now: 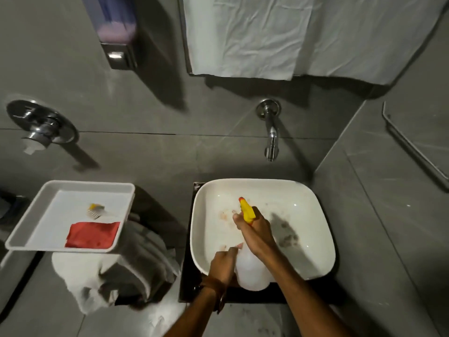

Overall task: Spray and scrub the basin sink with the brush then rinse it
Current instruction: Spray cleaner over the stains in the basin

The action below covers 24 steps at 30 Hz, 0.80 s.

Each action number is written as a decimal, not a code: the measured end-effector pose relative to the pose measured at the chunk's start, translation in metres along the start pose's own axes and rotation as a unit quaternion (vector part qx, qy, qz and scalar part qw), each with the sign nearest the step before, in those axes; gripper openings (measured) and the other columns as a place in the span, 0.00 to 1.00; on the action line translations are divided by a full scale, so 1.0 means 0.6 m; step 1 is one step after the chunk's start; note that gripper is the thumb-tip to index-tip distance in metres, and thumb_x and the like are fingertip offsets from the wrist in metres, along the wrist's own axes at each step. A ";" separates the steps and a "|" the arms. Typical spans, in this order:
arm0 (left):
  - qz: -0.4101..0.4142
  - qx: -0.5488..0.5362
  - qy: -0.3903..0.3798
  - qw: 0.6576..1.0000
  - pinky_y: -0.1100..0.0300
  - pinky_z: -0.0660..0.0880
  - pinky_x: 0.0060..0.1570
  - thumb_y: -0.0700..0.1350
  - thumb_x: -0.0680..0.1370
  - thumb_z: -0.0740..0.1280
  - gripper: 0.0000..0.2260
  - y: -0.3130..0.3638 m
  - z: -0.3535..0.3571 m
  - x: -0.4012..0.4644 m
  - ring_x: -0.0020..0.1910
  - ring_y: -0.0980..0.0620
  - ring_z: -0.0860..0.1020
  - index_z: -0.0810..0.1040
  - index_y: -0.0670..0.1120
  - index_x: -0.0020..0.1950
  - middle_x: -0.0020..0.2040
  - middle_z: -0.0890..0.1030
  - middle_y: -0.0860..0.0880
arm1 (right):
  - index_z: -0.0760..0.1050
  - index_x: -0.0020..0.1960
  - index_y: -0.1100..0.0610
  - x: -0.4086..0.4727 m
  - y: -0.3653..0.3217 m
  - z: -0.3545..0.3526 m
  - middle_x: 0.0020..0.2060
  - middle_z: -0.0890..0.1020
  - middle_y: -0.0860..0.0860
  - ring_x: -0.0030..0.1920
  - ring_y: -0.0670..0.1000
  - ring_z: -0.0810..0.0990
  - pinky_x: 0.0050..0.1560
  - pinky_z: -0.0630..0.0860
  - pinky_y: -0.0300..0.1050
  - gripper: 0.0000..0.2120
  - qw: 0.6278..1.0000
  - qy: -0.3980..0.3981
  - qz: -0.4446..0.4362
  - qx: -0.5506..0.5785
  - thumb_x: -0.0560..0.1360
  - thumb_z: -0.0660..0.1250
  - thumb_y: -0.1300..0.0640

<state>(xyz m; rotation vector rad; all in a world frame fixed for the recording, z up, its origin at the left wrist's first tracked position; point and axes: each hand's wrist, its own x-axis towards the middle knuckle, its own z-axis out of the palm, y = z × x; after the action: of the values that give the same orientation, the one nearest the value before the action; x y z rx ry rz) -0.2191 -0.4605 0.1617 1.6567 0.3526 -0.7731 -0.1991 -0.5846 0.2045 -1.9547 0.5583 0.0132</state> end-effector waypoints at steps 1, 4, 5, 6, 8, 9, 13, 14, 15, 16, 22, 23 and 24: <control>0.009 0.017 0.000 1.000 0.47 0.75 0.62 0.54 0.79 0.62 0.16 -0.005 0.007 -0.004 0.54 0.45 0.81 0.83 0.45 0.57 0.57 0.84 0.45 | 0.71 0.73 0.44 -0.001 0.011 -0.006 0.50 0.84 0.50 0.53 0.55 0.83 0.60 0.78 0.53 0.31 1.000 -0.003 0.016 0.006 0.73 0.63 0.35; 0.047 0.103 0.012 0.994 0.51 0.75 0.58 0.54 0.80 0.61 0.14 -0.024 0.010 -0.016 0.50 0.47 0.80 0.84 0.49 0.47 0.52 0.84 0.48 | 0.76 0.70 0.52 -0.007 0.029 -0.011 0.43 0.86 0.55 0.47 0.56 0.84 0.57 0.79 0.52 0.25 0.998 -0.017 0.061 0.028 0.76 0.66 0.42; 0.078 0.136 0.024 0.987 0.51 0.76 0.54 0.55 0.79 0.61 0.15 -0.031 0.005 -0.018 0.47 0.48 0.80 0.83 0.50 0.42 0.48 0.85 0.50 | 0.78 0.67 0.55 -0.012 0.032 -0.010 0.39 0.85 0.56 0.43 0.55 0.85 0.52 0.81 0.49 0.22 0.996 -0.022 0.074 0.042 0.77 0.67 0.44; 0.116 0.173 0.050 0.977 0.53 0.78 0.51 0.56 0.78 0.61 0.15 -0.034 -0.003 -0.018 0.44 0.50 0.80 0.83 0.51 0.40 0.45 0.85 0.52 | 0.79 0.65 0.56 -0.019 0.031 -0.009 0.35 0.84 0.56 0.37 0.54 0.84 0.46 0.80 0.44 0.20 0.994 -0.023 0.088 0.066 0.77 0.67 0.47; 0.205 0.254 0.153 0.933 0.57 0.76 0.51 0.55 0.78 0.61 0.11 -0.031 -0.028 -0.002 0.49 0.52 0.79 0.82 0.55 0.47 0.50 0.83 0.53 | 0.81 0.60 0.53 -0.030 0.026 -0.006 0.30 0.82 0.53 0.32 0.50 0.83 0.40 0.80 0.41 0.17 0.987 -0.024 0.120 0.103 0.75 0.68 0.47; 0.241 0.292 0.211 0.901 0.56 0.76 0.54 0.53 0.78 0.62 0.09 -0.028 -0.042 0.015 0.54 0.50 0.78 0.80 0.56 0.54 0.56 0.80 0.51 | 0.82 0.57 0.51 -0.033 0.026 -0.003 0.29 0.83 0.52 0.32 0.49 0.84 0.43 0.82 0.44 0.17 0.985 -0.026 0.134 0.105 0.73 0.67 0.44; 0.241 0.390 0.274 0.846 0.44 0.66 0.72 0.48 0.79 0.63 0.26 -0.016 -0.095 0.086 0.74 0.41 0.65 0.63 0.43 0.75 0.76 0.65 0.42 | 0.81 0.51 0.40 -0.051 0.042 0.013 0.29 0.84 0.46 0.40 0.54 0.87 0.49 0.85 0.62 0.10 0.971 -0.053 0.173 0.157 0.70 0.68 0.41; 0.232 0.395 0.252 0.852 0.44 0.64 0.74 0.48 0.80 0.61 0.28 -0.016 -0.104 0.099 0.76 0.42 0.61 0.58 0.41 0.78 0.78 0.60 0.42 | 0.80 0.52 0.34 -0.056 0.045 0.018 0.29 0.83 0.45 0.40 0.54 0.87 0.46 0.86 0.63 0.11 0.967 -0.056 0.178 0.174 0.70 0.69 0.42; 0.231 0.395 0.225 0.860 0.45 0.63 0.74 0.48 0.81 0.60 0.29 -0.020 -0.111 0.112 0.78 0.42 0.59 0.54 0.41 0.79 0.80 0.56 0.42 | 0.78 0.55 0.31 -0.060 0.045 0.024 0.29 0.83 0.46 0.39 0.54 0.86 0.41 0.86 0.63 0.14 0.964 -0.062 0.180 0.186 0.69 0.69 0.42; 0.236 0.391 0.199 0.867 0.45 0.63 0.75 0.48 0.82 0.58 0.30 -0.024 -0.116 0.123 0.78 0.43 0.57 0.50 0.42 0.80 0.81 0.53 0.43 | 0.77 0.59 0.30 -0.063 0.044 0.030 0.31 0.82 0.50 0.38 0.53 0.84 0.37 0.86 0.61 0.18 0.962 -0.067 0.183 0.193 0.70 0.69 0.43; 0.266 0.330 0.141 0.895 0.66 0.67 0.61 0.48 0.83 0.52 0.29 -0.035 -0.122 0.138 0.75 0.52 0.61 0.41 0.47 0.81 0.82 0.44 0.52 | 0.76 0.67 0.34 -0.065 0.052 0.046 0.25 0.76 0.49 0.30 0.52 0.75 0.33 0.82 0.52 0.24 0.968 -0.027 0.179 0.175 0.72 0.67 0.51; 0.270 0.325 0.141 0.895 0.71 0.69 0.56 0.48 0.83 0.52 0.29 -0.036 -0.123 0.138 0.72 0.54 0.62 0.42 0.48 0.81 0.82 0.44 0.52 | 0.75 0.66 0.33 -0.064 0.054 0.045 0.26 0.77 0.49 0.30 0.52 0.77 0.36 0.83 0.55 0.23 0.971 -0.017 0.169 0.169 0.74 0.67 0.51; 0.272 0.320 0.141 0.897 0.76 0.68 0.50 0.48 0.83 0.52 0.29 -0.038 -0.124 0.138 0.67 0.57 0.63 0.42 0.48 0.81 0.82 0.45 0.52 | 0.74 0.65 0.33 -0.062 0.055 0.044 0.27 0.80 0.50 0.31 0.52 0.79 0.41 0.85 0.57 0.20 0.974 -0.011 0.158 0.164 0.76 0.67 0.50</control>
<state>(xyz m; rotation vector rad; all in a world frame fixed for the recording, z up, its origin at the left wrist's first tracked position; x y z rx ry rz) -0.1502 -0.3989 0.0950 2.3514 -0.2041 -0.2147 -0.2388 -0.5592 0.1740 -1.5289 0.8004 0.1350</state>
